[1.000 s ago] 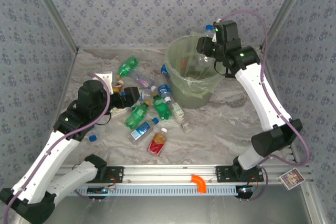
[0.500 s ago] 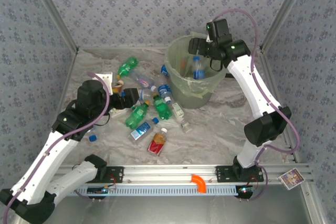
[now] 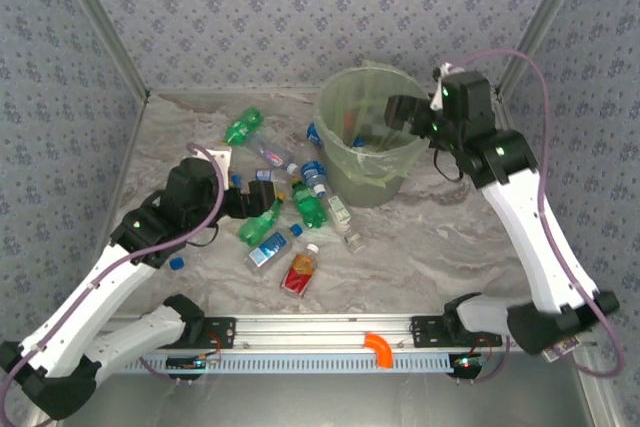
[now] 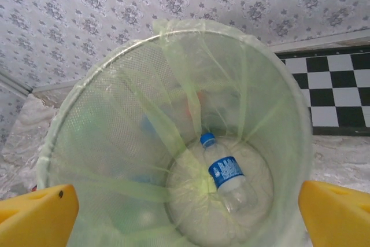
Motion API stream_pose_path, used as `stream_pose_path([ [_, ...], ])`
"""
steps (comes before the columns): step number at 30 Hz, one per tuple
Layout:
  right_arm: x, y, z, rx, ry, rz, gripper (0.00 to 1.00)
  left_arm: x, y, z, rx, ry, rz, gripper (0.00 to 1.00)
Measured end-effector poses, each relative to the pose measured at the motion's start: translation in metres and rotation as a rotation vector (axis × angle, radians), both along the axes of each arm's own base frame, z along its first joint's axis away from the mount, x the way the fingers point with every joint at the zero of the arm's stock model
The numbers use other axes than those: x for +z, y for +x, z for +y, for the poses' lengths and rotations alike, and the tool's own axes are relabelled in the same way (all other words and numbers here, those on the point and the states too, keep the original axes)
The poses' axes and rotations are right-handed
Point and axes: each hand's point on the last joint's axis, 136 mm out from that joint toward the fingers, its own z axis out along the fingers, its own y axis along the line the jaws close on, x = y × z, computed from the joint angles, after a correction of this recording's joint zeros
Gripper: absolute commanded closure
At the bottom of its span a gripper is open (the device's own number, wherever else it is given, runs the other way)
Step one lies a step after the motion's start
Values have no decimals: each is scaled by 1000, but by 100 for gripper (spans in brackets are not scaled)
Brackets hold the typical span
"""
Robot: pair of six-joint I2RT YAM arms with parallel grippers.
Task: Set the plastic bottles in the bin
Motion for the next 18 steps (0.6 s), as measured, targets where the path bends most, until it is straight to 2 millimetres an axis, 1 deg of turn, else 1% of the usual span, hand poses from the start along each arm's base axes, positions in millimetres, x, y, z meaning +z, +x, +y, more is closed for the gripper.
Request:
stream_pose_path([
  [4,-18,-36,-15,-13,22,2,0,-23,-8,-10,-2,55,40,0],
  [8,-37,-67,-28,-34,49,13,0,-45,-19,-22,-17,118,83,0],
  [10,-45,-79,-34,-50,63,14,0,-57,-26,-27,-29,146,102,2],
  [14,-69,-100,-44,-76,84,41,0,-81,-42,-36,-59,199,145,8],
  [18,-86,-116,-51,-95,102,65,0,-100,-58,-46,-98,240,174,16],
])
